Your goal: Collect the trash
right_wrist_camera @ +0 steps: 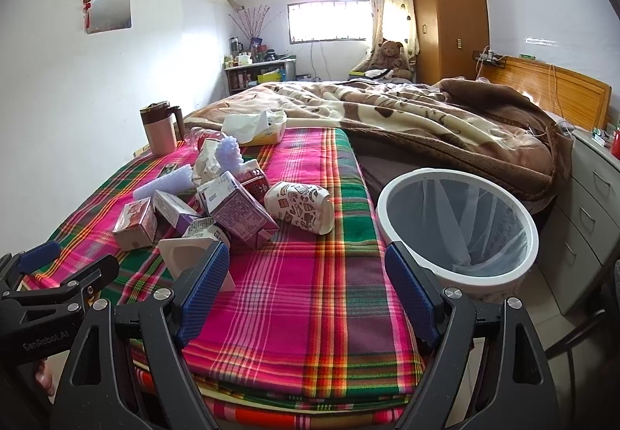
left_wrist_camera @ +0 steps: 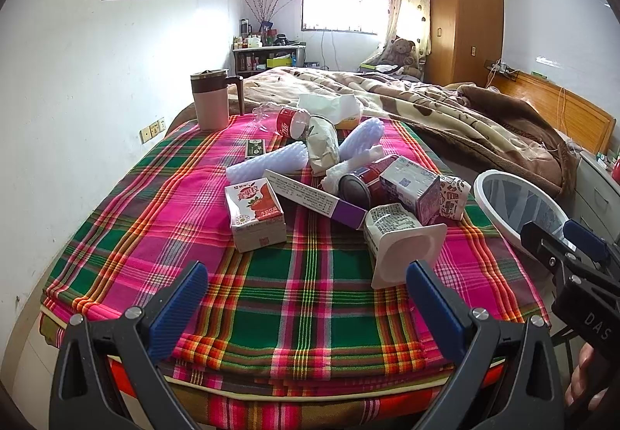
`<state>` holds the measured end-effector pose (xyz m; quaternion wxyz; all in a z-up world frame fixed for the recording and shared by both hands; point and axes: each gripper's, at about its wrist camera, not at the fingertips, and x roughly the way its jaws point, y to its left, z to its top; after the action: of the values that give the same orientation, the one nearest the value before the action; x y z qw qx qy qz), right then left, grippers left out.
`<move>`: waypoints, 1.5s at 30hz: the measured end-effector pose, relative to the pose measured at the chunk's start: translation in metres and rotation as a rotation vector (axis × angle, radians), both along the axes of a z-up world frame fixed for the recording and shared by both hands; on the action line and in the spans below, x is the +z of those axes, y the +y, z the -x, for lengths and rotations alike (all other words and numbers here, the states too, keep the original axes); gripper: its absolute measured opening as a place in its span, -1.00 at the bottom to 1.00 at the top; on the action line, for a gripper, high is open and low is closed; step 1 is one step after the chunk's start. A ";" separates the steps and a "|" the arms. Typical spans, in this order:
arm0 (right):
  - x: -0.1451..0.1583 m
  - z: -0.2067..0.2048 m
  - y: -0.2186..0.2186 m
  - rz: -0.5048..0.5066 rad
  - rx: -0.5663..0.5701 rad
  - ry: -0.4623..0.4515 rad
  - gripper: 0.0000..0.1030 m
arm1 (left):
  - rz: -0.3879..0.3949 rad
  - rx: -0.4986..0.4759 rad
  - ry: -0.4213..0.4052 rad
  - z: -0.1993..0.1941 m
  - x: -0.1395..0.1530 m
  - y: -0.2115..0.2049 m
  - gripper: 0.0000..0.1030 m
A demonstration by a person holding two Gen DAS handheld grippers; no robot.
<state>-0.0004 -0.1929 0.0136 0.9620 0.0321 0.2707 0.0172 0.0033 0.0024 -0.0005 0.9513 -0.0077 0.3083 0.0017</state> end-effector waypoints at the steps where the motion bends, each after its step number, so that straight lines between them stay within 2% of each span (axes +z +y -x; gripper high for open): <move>1: 0.000 0.000 0.000 0.000 0.000 0.000 0.63 | 0.000 -0.001 -0.001 0.000 0.000 0.000 1.00; 45: 0.001 0.000 0.000 0.002 -0.004 0.000 0.63 | 0.011 0.007 -0.001 0.001 0.001 0.001 1.00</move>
<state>-0.0003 -0.1928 0.0143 0.9621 0.0320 0.2705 0.0149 0.0024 0.0037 0.0005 0.9514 -0.0142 0.3077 0.0033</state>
